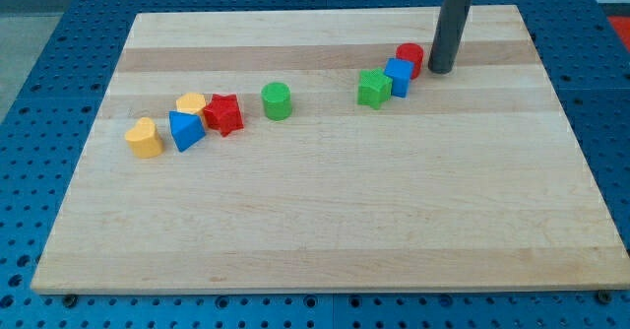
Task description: Slightly move the red circle above the blue cube
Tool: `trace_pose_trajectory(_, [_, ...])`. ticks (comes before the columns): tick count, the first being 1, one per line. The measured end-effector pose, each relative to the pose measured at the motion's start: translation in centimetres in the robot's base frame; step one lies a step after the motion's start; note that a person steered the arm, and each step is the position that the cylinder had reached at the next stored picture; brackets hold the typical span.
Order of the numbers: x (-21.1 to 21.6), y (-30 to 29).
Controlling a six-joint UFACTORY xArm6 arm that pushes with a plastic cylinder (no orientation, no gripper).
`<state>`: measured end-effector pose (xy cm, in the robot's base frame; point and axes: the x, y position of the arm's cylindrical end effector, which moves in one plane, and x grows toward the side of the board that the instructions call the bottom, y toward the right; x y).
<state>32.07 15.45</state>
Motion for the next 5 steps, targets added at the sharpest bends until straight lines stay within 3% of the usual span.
trace_pose_trajectory(5, [-1.1,-1.7])
